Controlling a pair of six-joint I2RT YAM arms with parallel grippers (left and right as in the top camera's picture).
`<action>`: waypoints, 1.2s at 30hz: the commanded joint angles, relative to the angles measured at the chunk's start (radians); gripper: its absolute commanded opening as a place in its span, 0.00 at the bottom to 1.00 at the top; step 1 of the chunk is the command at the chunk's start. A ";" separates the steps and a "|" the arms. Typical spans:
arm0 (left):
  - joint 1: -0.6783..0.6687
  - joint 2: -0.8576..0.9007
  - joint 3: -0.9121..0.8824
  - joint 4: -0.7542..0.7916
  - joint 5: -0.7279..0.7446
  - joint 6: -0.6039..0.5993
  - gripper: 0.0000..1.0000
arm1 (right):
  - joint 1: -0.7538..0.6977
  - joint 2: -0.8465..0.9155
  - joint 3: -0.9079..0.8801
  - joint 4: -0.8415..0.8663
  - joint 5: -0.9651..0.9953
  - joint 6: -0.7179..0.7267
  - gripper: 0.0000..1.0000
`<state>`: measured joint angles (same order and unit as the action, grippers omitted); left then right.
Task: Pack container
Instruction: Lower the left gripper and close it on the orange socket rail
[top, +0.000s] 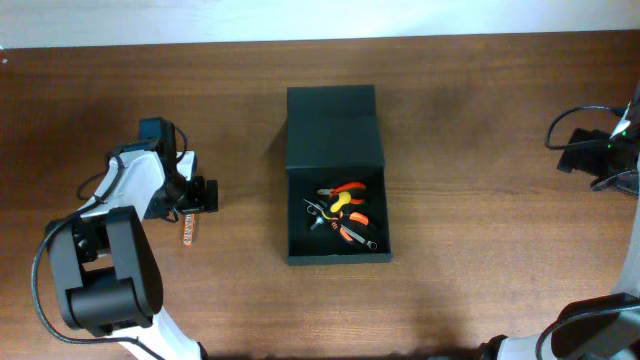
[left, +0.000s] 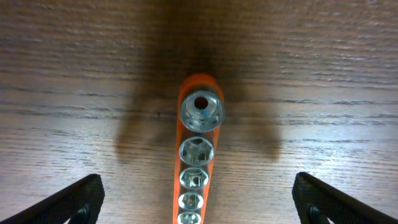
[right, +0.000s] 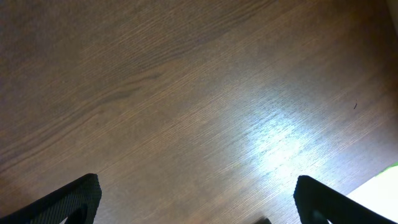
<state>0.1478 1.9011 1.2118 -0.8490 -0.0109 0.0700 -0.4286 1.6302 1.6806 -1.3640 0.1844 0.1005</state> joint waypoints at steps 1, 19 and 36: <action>0.008 0.016 -0.031 0.018 0.023 -0.009 0.99 | -0.004 -0.019 -0.002 0.000 0.003 0.002 0.99; 0.008 0.016 -0.068 0.048 0.023 -0.009 0.99 | -0.004 -0.019 -0.002 0.000 0.003 0.002 0.99; 0.008 0.016 -0.066 0.078 0.053 -0.023 0.08 | -0.004 -0.019 -0.002 0.000 0.003 0.002 0.99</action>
<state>0.1520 1.9011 1.1622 -0.7727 0.0074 0.0563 -0.4286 1.6302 1.6806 -1.3643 0.1848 0.1013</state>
